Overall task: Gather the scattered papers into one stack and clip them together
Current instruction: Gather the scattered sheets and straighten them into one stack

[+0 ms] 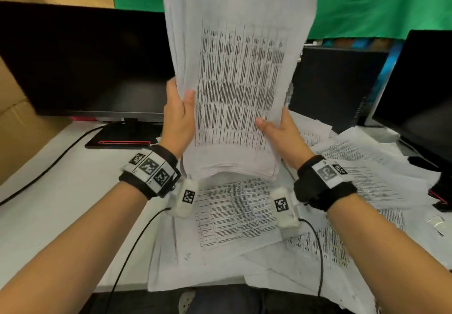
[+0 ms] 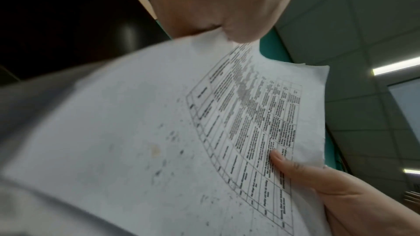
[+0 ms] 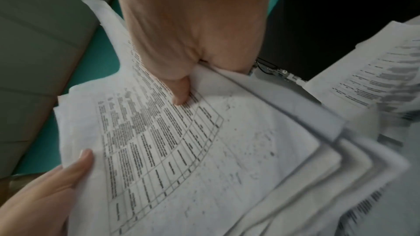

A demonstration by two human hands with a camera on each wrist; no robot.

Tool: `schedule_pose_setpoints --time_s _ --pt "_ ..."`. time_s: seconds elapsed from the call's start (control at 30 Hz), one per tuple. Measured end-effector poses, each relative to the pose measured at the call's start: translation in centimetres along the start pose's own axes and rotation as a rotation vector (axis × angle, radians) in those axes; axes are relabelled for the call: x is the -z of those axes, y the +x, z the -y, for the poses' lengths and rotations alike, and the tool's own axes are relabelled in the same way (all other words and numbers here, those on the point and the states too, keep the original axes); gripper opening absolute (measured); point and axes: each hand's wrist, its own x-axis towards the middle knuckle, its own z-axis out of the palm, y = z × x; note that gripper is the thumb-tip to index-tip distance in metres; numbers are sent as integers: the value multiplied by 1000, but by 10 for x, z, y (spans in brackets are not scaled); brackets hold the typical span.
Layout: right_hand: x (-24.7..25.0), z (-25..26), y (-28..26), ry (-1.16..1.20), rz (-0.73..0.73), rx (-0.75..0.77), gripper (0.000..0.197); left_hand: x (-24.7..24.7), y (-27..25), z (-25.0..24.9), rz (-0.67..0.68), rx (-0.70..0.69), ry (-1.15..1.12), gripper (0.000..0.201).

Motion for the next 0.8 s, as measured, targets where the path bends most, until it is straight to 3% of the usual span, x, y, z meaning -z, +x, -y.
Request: schedule_pose_setpoints --time_s 0.1,0.3,0.43,0.5,0.57,0.63,0.73,0.8 --pt "10 6 -3 -11 34 28 65 7 0 -2 1 -20 -65 34" --pt "10 7 -6 161 48 -6 71 13 -6 0 -52 126 -286 32" --pt "-13 32 6 225 -198 95 32 -7 7 -33 -84 -39 -213 31" --pt "-18 51 12 210 -206 209 28 -16 15 -51 -119 -166 -132 25" --pt "-16 61 16 233 -177 263 33 -13 22 -62 -109 -203 -144 24" --pt "-7 55 14 259 -134 209 40 -1 27 -56 24 -66 -262 33" --pt "10 25 5 193 -62 56 44 20 21 -16 290 327 -410 33" --pt "11 2 -1 154 -46 -55 52 28 6 19 466 530 -316 45"
